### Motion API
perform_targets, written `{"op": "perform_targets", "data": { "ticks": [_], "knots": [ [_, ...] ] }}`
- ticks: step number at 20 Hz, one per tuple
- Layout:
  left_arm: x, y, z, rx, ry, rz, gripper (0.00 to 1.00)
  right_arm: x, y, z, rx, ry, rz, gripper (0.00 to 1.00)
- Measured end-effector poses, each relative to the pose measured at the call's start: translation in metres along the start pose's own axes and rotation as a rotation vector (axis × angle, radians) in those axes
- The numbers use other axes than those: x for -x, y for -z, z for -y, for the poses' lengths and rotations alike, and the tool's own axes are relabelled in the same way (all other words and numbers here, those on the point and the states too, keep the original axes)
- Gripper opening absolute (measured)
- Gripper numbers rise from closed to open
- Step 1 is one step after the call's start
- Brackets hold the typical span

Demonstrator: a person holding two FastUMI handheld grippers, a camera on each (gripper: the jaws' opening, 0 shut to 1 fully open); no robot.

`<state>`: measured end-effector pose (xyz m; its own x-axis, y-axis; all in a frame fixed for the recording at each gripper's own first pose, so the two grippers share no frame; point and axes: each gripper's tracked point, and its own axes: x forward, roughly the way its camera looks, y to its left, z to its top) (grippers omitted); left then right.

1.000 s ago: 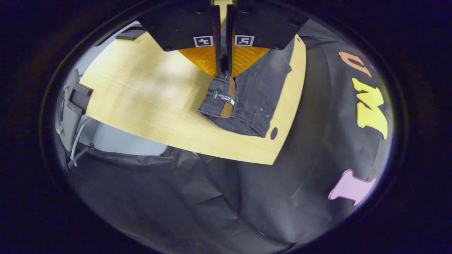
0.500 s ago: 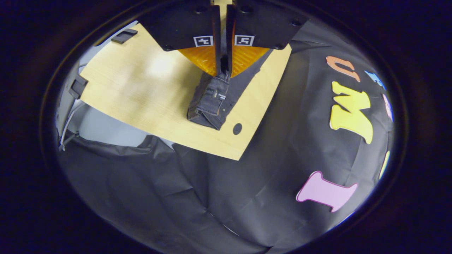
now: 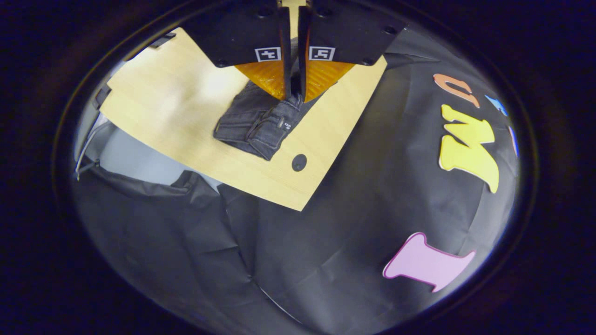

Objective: Grasp the waist and the cuffs of the jeans and fold them to make the two legs overlap; first hold the waist and fold one-third of the jeans toward the cuffs, then hold the cuffs and fold the remaining one-third in the same direction to finish folding.

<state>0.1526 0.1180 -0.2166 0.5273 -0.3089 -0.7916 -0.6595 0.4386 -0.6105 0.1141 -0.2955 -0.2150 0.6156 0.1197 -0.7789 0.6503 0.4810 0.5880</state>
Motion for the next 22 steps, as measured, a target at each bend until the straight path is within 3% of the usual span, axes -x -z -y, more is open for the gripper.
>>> {"op": "perform_targets", "data": {
  "ticks": [4,9,11,13,18,20,21,22],
  "knots": [
    [-0.045,-0.014,0.024,-0.019,-0.018,-0.019,0.03,-0.037,-0.019,-0.013,0.01,0.005,0.013,0.07],
    [-0.107,-0.03,0.037,-0.168,-0.057,-0.042,0.0,-0.092,-0.026,-0.007,0.018,0.039,-0.001,0.07],
    [-0.128,-0.031,0.038,-0.189,-0.067,-0.052,0.04,-0.111,-0.027,-0.001,0.011,0.05,-0.009,0.03],
    [-0.147,-0.031,0.037,-0.198,-0.071,-0.052,0.04,-0.13,-0.026,0.002,0.015,0.062,-0.012,0.07],
    [-0.176,-0.029,0.032,-0.202,-0.069,-0.081,0.08,-0.167,-0.022,0.014,0.059,0.133,-0.016,0.07],
    [-0.177,-0.031,0.033,-0.208,-0.067,-0.08,0.21,-0.165,-0.023,0.012,0.075,0.136,-0.007,0.16],
    [-0.175,-0.031,0.037,-0.21,-0.059,-0.077,0.4,-0.164,-0.021,0.012,0.087,0.14,-0.009,0.26],
    [-0.174,-0.029,0.042,-0.213,-0.056,-0.078,0.6,-0.164,-0.022,0.012,0.098,0.138,-0.005,0.29]
  ]
}}
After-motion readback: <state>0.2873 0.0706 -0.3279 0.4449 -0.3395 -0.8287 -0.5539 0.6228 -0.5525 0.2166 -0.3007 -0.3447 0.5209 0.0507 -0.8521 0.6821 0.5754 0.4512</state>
